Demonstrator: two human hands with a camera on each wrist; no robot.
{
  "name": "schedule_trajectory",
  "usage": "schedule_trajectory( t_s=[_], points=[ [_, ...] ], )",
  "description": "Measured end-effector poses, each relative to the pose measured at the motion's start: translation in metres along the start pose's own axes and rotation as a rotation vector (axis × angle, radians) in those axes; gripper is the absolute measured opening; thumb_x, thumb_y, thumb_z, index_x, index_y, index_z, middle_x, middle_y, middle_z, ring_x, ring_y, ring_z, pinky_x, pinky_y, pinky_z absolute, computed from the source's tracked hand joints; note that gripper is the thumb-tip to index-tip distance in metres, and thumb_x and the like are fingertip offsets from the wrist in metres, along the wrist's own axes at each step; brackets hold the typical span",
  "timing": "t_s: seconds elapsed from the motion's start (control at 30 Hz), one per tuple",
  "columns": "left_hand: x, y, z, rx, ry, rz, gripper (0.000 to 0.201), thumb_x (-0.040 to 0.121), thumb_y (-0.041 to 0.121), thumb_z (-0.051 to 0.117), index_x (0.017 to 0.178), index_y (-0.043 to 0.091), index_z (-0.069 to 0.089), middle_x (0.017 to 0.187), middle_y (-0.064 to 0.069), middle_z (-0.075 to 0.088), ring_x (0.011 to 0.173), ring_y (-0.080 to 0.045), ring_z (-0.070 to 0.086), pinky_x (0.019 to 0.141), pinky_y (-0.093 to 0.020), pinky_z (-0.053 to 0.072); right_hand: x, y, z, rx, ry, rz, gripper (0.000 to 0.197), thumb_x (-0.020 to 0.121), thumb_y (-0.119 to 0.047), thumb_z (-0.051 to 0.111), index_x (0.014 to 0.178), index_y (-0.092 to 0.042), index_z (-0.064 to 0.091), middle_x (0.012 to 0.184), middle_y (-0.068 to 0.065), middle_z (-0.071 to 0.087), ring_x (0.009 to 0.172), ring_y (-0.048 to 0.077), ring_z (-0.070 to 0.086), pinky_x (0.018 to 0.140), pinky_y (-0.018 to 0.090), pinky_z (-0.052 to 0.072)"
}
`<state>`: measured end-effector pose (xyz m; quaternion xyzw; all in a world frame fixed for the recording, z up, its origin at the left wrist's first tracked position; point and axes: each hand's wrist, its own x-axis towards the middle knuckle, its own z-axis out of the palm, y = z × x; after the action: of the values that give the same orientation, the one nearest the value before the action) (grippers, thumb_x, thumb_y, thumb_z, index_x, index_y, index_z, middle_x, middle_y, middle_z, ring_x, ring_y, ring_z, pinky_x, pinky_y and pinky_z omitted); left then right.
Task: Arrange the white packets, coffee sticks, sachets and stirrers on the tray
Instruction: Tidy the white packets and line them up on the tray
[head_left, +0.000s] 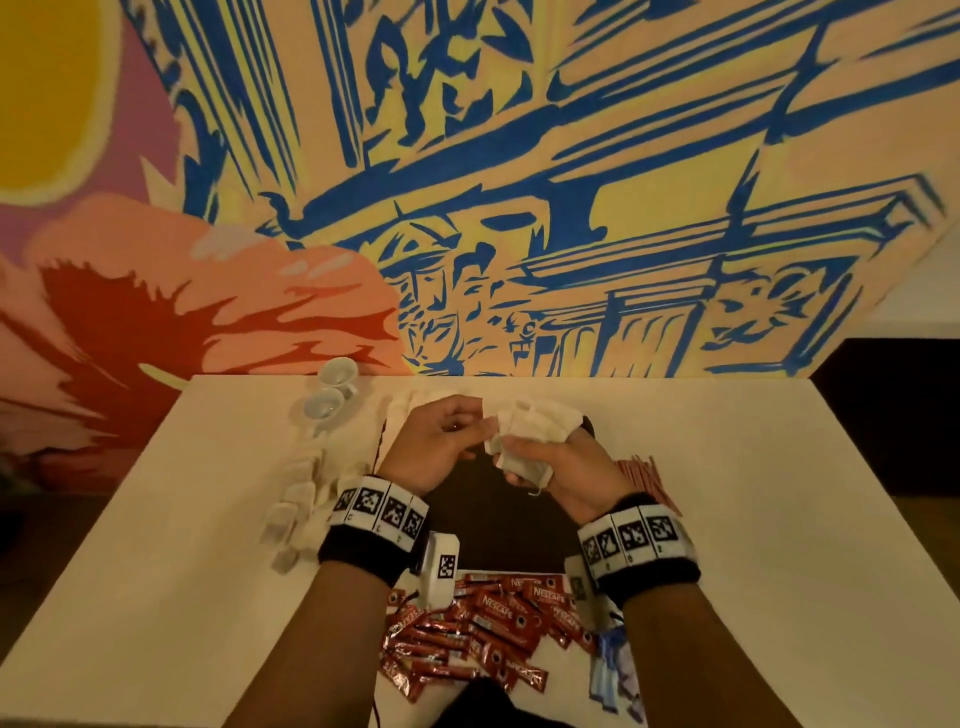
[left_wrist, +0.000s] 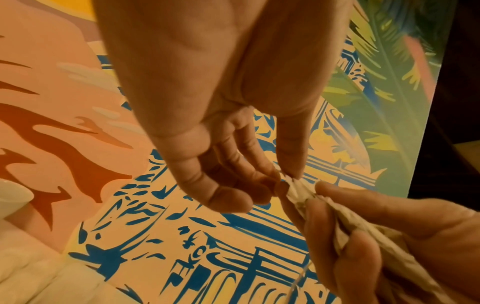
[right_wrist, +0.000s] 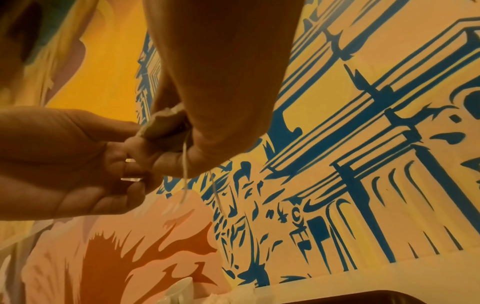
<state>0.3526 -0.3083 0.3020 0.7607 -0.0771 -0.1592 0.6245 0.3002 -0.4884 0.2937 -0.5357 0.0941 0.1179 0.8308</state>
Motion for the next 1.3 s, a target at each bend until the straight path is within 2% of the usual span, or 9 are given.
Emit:
schedule_trajectory(
  t_s=[0.2, 0.33, 0.5, 0.57, 0.77, 0.93, 1.13, 1.2, 1.3],
  points=[
    [-0.015, 0.003, 0.016, -0.106, 0.07, -0.011, 0.02, 0.089, 0.013, 0.073, 0.106, 0.001, 0.07, 0.103, -0.019, 0.073, 0.086, -0.02, 0.068, 0.069, -0.027, 0.056, -0.019, -0.002, -0.016, 0.0, -0.005, -0.009, 0.036, 0.09, -0.008, 0.075, 0.125, -0.012, 0.066, 0.114, 0.012, 0.074, 0.095, 0.026, 0.07, 0.066, 0.033, 0.059],
    [-0.021, 0.006, 0.021, -0.207, 0.099, -0.031, 0.005, 0.095, 0.012, 0.066, 0.09, 0.01, 0.065, 0.102, -0.017, 0.071, 0.092, -0.025, 0.069, 0.076, -0.033, 0.058, -0.024, -0.004, -0.032, 0.056, 0.14, 0.022, 0.032, 0.094, -0.009, 0.071, 0.125, -0.004, 0.065, 0.113, 0.018, 0.074, 0.089, 0.027, 0.072, 0.067, 0.034, 0.06],
    [-0.024, 0.008, 0.025, -0.266, 0.137, -0.059, 0.011, 0.097, 0.014, 0.062, 0.106, 0.008, 0.064, 0.113, -0.017, 0.069, 0.101, -0.032, 0.071, 0.086, -0.044, 0.058, -0.027, -0.012, -0.043, 0.225, 0.262, 0.036, 0.021, 0.098, -0.002, 0.057, 0.118, 0.004, 0.06, 0.112, 0.024, 0.074, 0.084, 0.029, 0.07, 0.065, 0.035, 0.062],
    [-0.025, 0.01, 0.026, -0.284, 0.141, -0.062, 0.011, 0.097, 0.014, 0.063, 0.107, 0.01, 0.064, 0.113, -0.016, 0.07, 0.101, -0.031, 0.071, 0.086, -0.045, 0.058, -0.026, -0.015, -0.042, 0.213, 0.308, 0.042, 0.019, 0.095, -0.005, 0.063, 0.112, 0.003, 0.063, 0.109, 0.021, 0.073, 0.084, 0.027, 0.07, 0.067, 0.035, 0.061],
    [-0.03, 0.014, 0.028, -0.302, 0.114, -0.024, 0.012, 0.096, 0.011, 0.063, 0.107, 0.006, 0.065, 0.106, -0.012, 0.07, 0.1, -0.028, 0.067, 0.085, -0.038, 0.058, -0.026, -0.014, -0.028, 0.073, 0.272, 0.138, 0.058, 0.08, -0.042, 0.084, 0.121, -0.008, 0.063, 0.099, 0.012, 0.059, 0.064, 0.017, 0.057, 0.053, 0.028, 0.05],
    [-0.038, 0.011, 0.029, -0.219, 0.008, 0.175, 0.02, 0.093, 0.018, 0.067, 0.112, 0.015, 0.069, 0.107, -0.001, 0.072, 0.104, -0.016, 0.063, 0.091, -0.03, 0.048, -0.026, -0.013, -0.016, -0.053, 0.037, 0.254, 0.063, 0.089, -0.068, 0.061, 0.124, -0.016, 0.066, 0.079, 0.005, 0.063, 0.053, 0.01, 0.049, 0.043, 0.021, 0.039],
    [-0.042, 0.006, 0.019, -0.178, -0.037, 0.242, 0.024, 0.086, 0.017, 0.069, 0.109, 0.01, 0.07, 0.133, 0.001, 0.064, 0.128, -0.018, 0.055, 0.106, -0.034, 0.042, -0.025, -0.016, -0.011, 0.064, -0.107, 0.292, 0.043, 0.087, -0.041, 0.068, 0.121, -0.014, 0.068, 0.082, 0.003, 0.067, 0.051, 0.006, 0.05, 0.043, 0.016, 0.042],
    [-0.044, 0.005, 0.016, -0.216, -0.047, 0.225, 0.021, 0.087, 0.012, 0.071, 0.107, 0.01, 0.07, 0.133, -0.003, 0.064, 0.127, -0.02, 0.056, 0.101, -0.032, 0.044, -0.025, -0.014, -0.011, 0.079, -0.063, 0.235, 0.044, 0.082, -0.033, 0.074, 0.12, -0.01, 0.07, 0.088, 0.005, 0.071, 0.058, 0.009, 0.059, 0.049, 0.02, 0.047],
    [-0.045, 0.002, 0.012, -0.44, -0.012, 0.125, 0.034, 0.09, 0.001, 0.06, 0.123, 0.008, 0.064, 0.132, -0.013, 0.063, 0.126, -0.027, 0.057, 0.097, -0.036, 0.046, -0.024, -0.011, -0.009, 0.077, 0.059, 0.134, 0.044, 0.083, -0.024, 0.081, 0.123, -0.009, 0.07, 0.106, 0.009, 0.077, 0.08, 0.016, 0.073, 0.057, 0.027, 0.055]
  ],
)
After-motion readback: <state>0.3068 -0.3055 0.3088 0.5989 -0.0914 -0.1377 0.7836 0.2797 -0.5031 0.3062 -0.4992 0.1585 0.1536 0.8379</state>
